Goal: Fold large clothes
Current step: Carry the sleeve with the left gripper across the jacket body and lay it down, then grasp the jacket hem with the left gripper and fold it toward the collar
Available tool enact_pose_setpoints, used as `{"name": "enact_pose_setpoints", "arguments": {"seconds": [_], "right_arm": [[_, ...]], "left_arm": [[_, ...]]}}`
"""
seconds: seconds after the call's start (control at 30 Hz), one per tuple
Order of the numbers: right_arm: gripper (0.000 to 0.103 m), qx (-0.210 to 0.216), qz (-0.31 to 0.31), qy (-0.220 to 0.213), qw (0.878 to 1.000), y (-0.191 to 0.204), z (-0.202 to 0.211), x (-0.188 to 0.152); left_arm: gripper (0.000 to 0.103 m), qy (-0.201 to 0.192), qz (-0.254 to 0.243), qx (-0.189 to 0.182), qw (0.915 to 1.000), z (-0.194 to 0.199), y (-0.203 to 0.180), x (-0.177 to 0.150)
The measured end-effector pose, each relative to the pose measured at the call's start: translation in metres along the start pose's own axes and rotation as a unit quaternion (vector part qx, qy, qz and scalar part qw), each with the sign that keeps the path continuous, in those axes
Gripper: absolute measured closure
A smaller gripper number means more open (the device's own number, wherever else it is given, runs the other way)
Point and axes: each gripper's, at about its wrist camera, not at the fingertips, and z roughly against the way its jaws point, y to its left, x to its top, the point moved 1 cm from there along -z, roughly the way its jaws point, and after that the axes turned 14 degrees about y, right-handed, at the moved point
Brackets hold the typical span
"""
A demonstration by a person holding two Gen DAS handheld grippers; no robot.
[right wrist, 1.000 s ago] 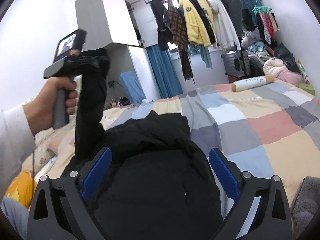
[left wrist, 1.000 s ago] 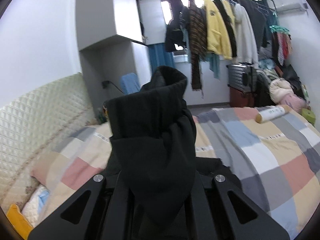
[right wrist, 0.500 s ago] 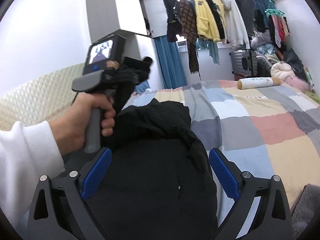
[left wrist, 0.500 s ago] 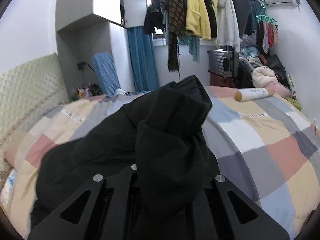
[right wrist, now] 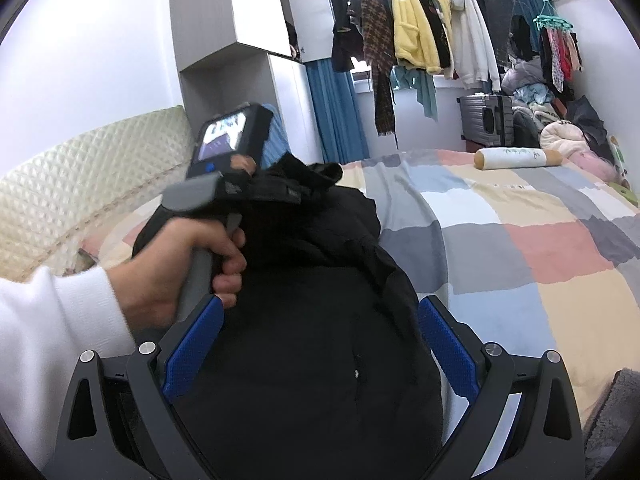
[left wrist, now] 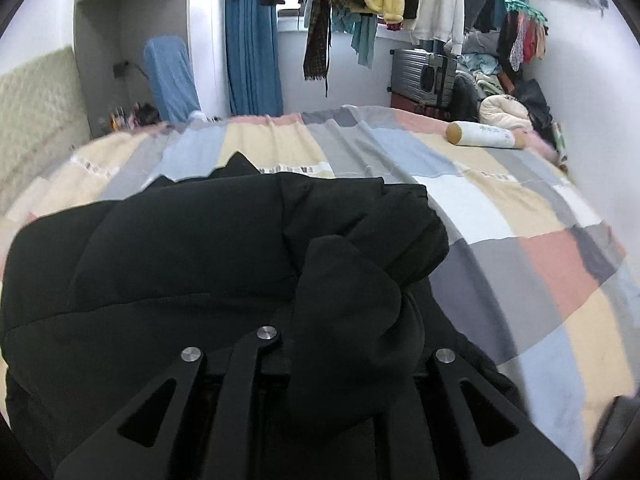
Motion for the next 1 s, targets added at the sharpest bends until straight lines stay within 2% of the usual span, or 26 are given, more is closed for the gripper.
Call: {"name": "enact_pose_setpoints", "arguments": {"seconds": [0.03,0.07,0.1,0.13,0.17,0.2,0.37,0.53,0.67,0.83,1.0], "right_arm": [[0.005,-0.002,0.001,0.0,1.0,0.001,-0.001,0.001],[0.005,-0.005,0.004,0.001,1.0,0.004,-0.002,0.002],[0.005,-0.006,0.006,0.001,1.0,0.005,-0.003,0.002],[0.005,-0.009,0.008,0.002,1.0,0.007,-0.004,0.002],[0.005,-0.011,0.01,0.003,1.0,0.009,-0.005,0.001],[0.005,-0.013,0.013,0.005,1.0,0.011,-0.006,0.001],[0.005,-0.013,0.014,0.011,1.0,0.014,-0.01,0.002],[0.005,-0.008,0.0,0.012,1.0,0.016,-0.011,0.01],[0.005,-0.004,-0.012,0.016,1.0,0.019,-0.014,0.02],[0.005,0.014,-0.044,0.021,0.999,0.015,-0.022,0.056],[0.005,0.004,-0.028,0.024,0.999,0.012,-0.052,0.102]], "left_arm": [[0.085,0.003,-0.002,-0.001,1.0,0.004,-0.001,0.0],[0.071,0.0,-0.008,0.002,1.0,0.011,-0.003,0.0],[0.05,-0.006,-0.015,0.009,0.9998,0.017,-0.004,-0.002],[0.039,-0.011,-0.023,0.018,0.9995,0.02,-0.006,-0.006],[0.015,-0.023,-0.038,0.025,0.9987,0.029,-0.009,-0.009],[0.005,-0.034,-0.044,0.025,0.9981,0.035,-0.009,-0.012],[0.003,-0.064,-0.02,0.01,0.9977,0.075,0.019,-0.023],[0.003,-0.072,-0.004,0.036,0.9968,0.113,0.068,-0.039],[0.002,-0.076,0.034,0.059,0.9948,0.14,0.133,-0.062],[0.001,-0.041,0.058,0.111,0.9912,0.125,0.193,-0.091],[0.001,0.0,0.051,0.15,0.9874,0.083,0.221,-0.103]]}}
